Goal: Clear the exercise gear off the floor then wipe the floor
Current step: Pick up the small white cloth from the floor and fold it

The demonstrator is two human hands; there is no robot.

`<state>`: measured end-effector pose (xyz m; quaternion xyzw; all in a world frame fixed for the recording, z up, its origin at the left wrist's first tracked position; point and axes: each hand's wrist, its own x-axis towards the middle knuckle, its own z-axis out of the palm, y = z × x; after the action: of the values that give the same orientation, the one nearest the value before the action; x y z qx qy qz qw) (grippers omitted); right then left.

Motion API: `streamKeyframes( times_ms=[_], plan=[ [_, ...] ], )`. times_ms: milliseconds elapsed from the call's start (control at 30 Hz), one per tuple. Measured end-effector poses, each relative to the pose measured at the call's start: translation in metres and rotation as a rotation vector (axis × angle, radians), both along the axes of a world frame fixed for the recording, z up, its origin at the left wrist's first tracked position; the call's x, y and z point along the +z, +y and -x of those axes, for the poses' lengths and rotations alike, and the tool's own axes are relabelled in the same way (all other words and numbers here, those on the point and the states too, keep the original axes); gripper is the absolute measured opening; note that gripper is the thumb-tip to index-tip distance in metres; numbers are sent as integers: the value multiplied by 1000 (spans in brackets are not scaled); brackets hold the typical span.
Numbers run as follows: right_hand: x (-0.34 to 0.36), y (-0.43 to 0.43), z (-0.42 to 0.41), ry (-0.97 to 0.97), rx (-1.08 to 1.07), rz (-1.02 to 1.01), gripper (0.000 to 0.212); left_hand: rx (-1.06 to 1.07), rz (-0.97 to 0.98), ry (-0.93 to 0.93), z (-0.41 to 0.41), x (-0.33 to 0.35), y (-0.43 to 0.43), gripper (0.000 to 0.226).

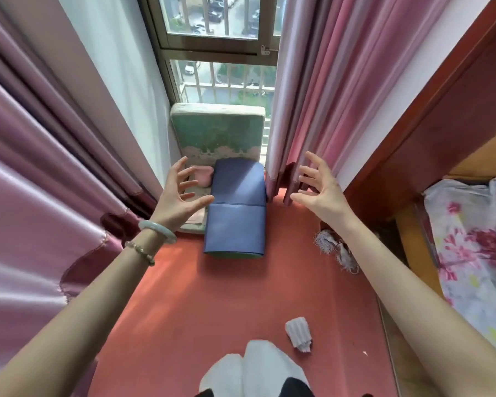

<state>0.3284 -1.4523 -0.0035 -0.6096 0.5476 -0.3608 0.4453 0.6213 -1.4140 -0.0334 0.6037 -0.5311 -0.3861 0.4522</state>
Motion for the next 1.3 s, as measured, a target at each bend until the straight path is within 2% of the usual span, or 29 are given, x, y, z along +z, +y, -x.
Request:
streamKeyframes(
  times_ms=[367,700,900,1100,1300],
  plan=[
    [13,81,58,-27,49,7,85,52,21,2,66,16,93,94],
    [4,164,189,-21,178,-12,84,173,15,47,210,-7,202,100],
    [-7,203,251,23,246,-39,84,223,1,48,286,-9,261,89],
    [-33,225,276,63,263,-62,85,224,-82,12,310,-24,291,94],
    [-89,235,278,151,247,-150,82,164,-189,-10,312,-75,302,93]
  ],
)
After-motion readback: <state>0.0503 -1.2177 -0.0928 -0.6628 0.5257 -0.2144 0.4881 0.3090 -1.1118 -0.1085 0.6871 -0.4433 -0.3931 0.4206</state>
